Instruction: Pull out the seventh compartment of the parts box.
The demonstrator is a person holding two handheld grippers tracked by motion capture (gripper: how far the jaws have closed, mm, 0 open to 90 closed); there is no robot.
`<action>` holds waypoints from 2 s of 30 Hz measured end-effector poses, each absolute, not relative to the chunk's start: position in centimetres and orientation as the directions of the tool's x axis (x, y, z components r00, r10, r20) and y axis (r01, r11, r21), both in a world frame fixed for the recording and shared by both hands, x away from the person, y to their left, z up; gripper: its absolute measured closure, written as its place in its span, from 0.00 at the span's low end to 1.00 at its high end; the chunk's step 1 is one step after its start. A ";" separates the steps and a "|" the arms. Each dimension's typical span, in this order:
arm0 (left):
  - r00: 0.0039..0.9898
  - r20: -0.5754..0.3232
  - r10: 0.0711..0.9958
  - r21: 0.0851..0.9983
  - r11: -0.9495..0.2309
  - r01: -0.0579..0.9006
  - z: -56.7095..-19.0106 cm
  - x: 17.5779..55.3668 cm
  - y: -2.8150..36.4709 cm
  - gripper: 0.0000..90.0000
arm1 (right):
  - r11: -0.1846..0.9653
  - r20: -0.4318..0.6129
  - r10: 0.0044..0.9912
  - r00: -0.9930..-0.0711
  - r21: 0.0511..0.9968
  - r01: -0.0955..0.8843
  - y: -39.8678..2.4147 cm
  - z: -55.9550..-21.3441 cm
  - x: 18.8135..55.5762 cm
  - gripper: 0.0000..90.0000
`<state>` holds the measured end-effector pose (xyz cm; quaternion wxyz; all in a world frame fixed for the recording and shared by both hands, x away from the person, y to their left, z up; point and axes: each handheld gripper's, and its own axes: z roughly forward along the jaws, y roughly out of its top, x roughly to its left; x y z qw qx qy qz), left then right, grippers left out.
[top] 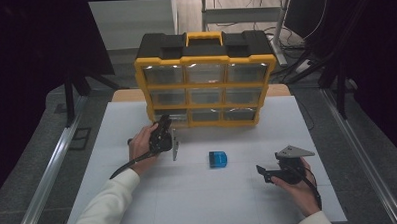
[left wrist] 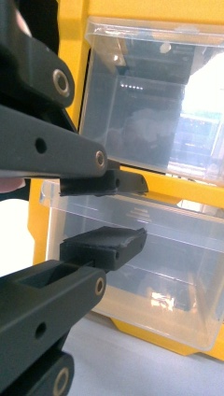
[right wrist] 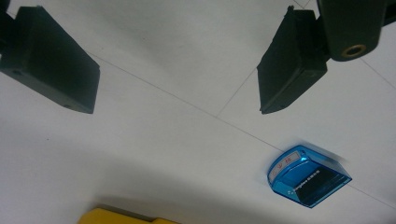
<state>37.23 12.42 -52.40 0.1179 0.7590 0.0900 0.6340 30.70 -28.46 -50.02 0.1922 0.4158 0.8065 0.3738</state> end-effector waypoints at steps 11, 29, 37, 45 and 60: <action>0.190 0.942 0.275 0.282 -0.959 -0.011 -52.3 36.8 12.5 0.81 | 0.374 0.001 0.815 -0.580 0.763 0.527 -28.5 -50.0 30.7 0.15; 0.196 0.942 0.274 0.283 -0.959 -0.018 -52.2 36.1 12.5 0.81 | 0.374 0.001 0.814 -0.581 0.764 0.526 -28.5 -50.0 30.7 0.15; 0.198 0.941 0.274 0.284 -0.958 -0.024 -52.2 35.9 12.6 0.81 | 0.375 0.001 0.814 -0.581 0.764 0.526 -28.5 -50.0 30.7 0.15; 0.203 0.941 0.270 0.281 -0.959 -0.027 -52.1 35.7 12.6 0.81 | 0.375 0.000 0.814 -0.581 0.763 0.526 -28.5 -50.0 30.7 0.15; 0.207 0.941 0.268 0.281 -0.959 -0.036 -52.0 35.3 12.5 0.81 | 0.375 0.001 0.815 -0.580 0.762 0.528 -28.5 -50.0 30.6 0.15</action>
